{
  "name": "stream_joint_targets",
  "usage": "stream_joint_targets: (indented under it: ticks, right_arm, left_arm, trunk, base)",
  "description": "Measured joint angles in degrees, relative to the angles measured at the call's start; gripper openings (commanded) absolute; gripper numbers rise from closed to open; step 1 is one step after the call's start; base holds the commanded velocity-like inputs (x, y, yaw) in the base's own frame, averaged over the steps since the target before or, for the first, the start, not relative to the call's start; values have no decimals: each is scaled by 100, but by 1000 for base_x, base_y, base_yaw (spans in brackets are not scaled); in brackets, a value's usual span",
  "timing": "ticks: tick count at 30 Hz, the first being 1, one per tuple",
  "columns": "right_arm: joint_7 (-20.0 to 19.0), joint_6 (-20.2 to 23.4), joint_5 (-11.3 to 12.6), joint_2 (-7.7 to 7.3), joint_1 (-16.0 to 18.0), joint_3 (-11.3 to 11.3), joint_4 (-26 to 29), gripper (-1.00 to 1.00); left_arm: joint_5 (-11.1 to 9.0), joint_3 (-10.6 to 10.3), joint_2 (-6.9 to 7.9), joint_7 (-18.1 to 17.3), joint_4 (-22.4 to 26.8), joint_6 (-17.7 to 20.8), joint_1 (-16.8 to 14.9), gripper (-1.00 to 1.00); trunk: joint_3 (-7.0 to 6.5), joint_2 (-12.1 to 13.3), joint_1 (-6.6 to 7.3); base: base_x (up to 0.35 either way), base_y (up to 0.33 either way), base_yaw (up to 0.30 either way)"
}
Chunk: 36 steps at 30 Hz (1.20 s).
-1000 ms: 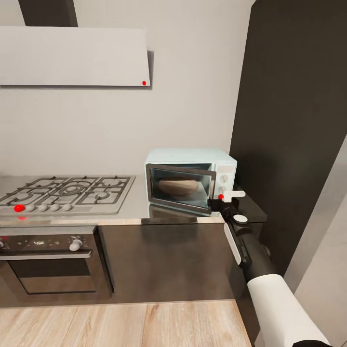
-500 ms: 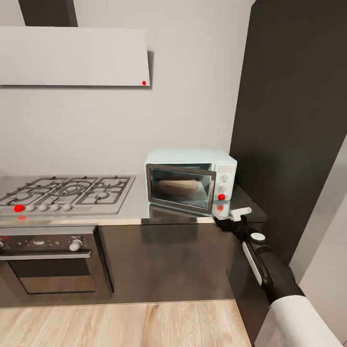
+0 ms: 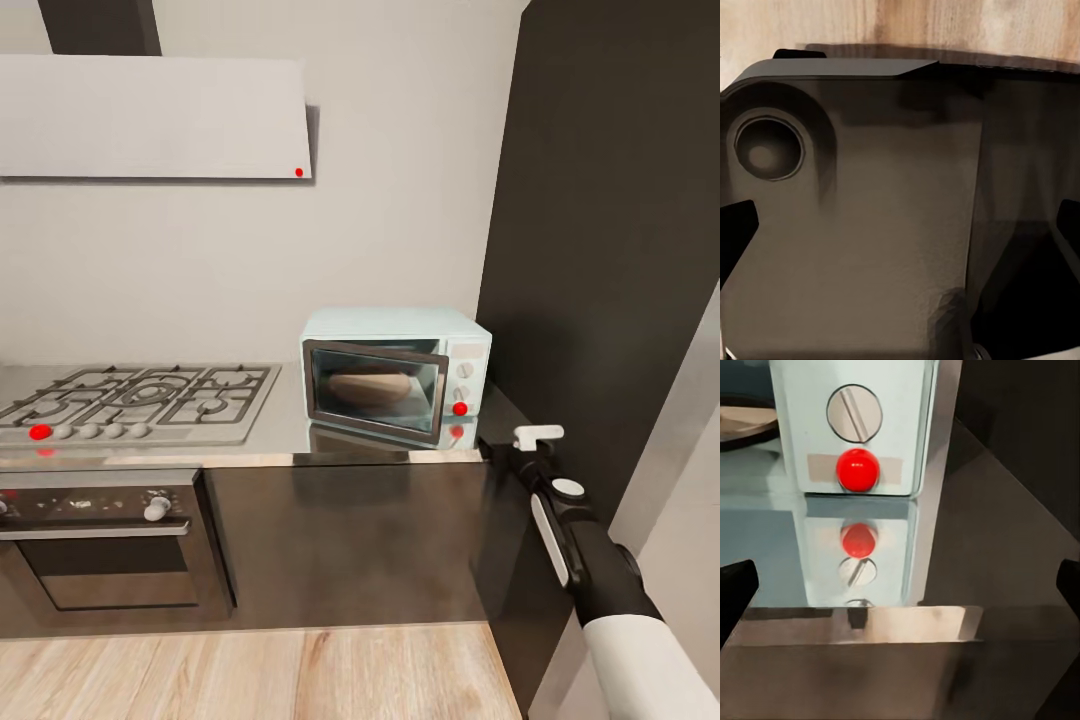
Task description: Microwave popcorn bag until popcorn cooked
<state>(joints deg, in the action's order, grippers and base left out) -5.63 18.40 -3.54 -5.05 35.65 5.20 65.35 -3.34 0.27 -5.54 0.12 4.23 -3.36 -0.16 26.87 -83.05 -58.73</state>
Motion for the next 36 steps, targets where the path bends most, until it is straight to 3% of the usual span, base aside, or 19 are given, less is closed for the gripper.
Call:
stream_joint_targets:
  ticks: [11, 33, 36]
  right_arm:
    - [36, 89, 5, 11, 0, 5, 375, 100]
    - [-24, 98, 29, 10, 0, -12, 303, 100]
    - [-290, 263, 28, 0, 0, -49, 307, 100]
  left_arm:
    - [0, 0, -8, 1, 0, 0, 0, 100]
    - [0, -15, -7, -20, 0, 0, 0, 100]
    - [0, -15, -8, -20, 0, 0, 0, 100]
  trunk:
    - [0, 0, 0]
    - [0, 0, 1]
    - [0, 0, 0]
  base:
    - [15, 0, 0]
    - [284, 0, 0]
    - [27, 0, 0]
